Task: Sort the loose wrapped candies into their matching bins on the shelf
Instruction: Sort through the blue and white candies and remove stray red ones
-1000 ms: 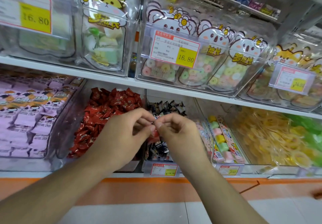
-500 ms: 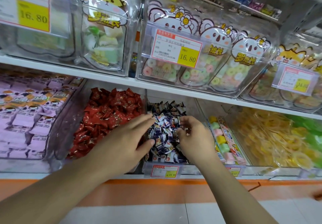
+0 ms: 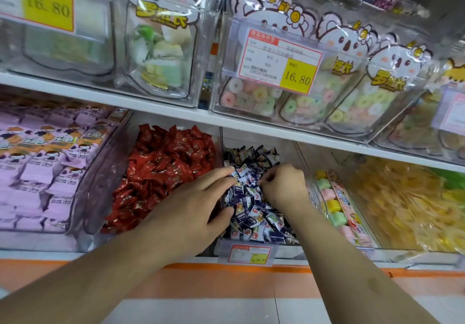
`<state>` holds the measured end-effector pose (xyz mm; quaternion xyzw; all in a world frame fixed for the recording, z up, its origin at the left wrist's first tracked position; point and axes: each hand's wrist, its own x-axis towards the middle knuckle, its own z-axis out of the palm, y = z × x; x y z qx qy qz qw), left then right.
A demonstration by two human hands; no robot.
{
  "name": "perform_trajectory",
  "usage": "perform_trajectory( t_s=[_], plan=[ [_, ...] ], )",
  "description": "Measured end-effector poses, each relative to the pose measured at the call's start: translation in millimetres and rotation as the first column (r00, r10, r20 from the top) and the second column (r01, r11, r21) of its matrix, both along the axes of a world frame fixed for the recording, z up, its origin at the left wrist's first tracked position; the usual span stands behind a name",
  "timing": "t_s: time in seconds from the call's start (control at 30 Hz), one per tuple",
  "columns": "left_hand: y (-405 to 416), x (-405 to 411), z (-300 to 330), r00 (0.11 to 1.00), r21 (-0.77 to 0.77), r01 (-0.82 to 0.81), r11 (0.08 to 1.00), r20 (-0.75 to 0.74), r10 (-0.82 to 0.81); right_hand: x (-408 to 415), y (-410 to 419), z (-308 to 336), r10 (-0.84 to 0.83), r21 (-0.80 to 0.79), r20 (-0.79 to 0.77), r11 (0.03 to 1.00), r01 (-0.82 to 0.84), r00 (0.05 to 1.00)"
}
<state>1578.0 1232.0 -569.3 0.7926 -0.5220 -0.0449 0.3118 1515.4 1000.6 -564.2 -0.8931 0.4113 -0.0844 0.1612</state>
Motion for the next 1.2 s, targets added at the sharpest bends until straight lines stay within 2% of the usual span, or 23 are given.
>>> perform_trajectory(
  t_s=[0.1,0.3,0.4,0.5,0.6,0.67,0.7,0.77,0.87,0.97,1.07,1.2],
  plan=[
    [0.3,-0.2,-0.6,1.0,0.006,-0.007,1.0,-0.002,0.007,-1.7,3.7,-1.2,-0.002,-0.016,0.049,1.0,0.003,0.999],
    [-0.6,-1.8,5.3,0.996,-0.036,-0.058,0.998,-0.072,0.056,-37.0,27.3,19.7,0.078,0.034,0.394,0.994,-0.1,0.916],
    [-3.5,-8.3,17.0,0.988,-0.103,-0.121,0.987,-0.104,0.11,-50.6,53.4,42.5,0.107,0.163,0.491,0.964,-0.212,0.865],
    [-2.7,-13.1,30.2,0.966,-0.169,-0.181,0.969,-0.216,0.143,-56.4,80.8,64.3,0.095,0.357,0.572,0.865,-0.352,0.815],
    [5.3,-14.1,37.5,0.953,-0.193,-0.241,0.951,-0.233,0.194,-63.5,96.4,66.8,0.064,0.448,0.583,0.806,-0.386,0.81],
    [12.1,-11.3,39.2,0.948,-0.177,-0.275,0.945,-0.216,0.235,-69.3,94.8,60.7,0.041,0.447,0.583,0.818,-0.362,0.811],
    [15.3,-8.1,39.4,0.943,-0.169,-0.3,0.939,-0.203,0.264,-73.0,89.6,57.9,0.045,0.402,0.571,0.856,-0.327,0.82],
    [23.1,2.3,36.6,0.922,-0.152,-0.376,0.914,-0.157,0.354,-83.1,73.8,54.9,0.076,0.215,0.521,0.952,-0.217,0.85],
    [32.4,13.8,32.3,0.886,-0.047,-0.461,0.886,-0.074,0.457,-104.3,44.0,54.2,0.025,0.006,0.437,1.0,-0.031,0.899],
    [32.2,2.3,39.1,0.93,-0.068,-0.366,0.928,-0.053,0.363,-117.6,18.2,48.0,-0.073,-0.057,0.339,0.994,0.098,0.938],
    [12.2,-21.0,47.1,0.977,-0.073,-0.211,0.975,-0.014,0.211,-123.4,6.1,37.7,-0.156,0.083,0.281,0.987,0.138,0.947],
    [-37.8,-36.7,42.9,0.997,-0.018,-0.069,0.997,-0.02,0.068,-128.7,-4.8,28.6,-0.155,0.196,0.371,0.977,0.086,0.915]
  ],
)
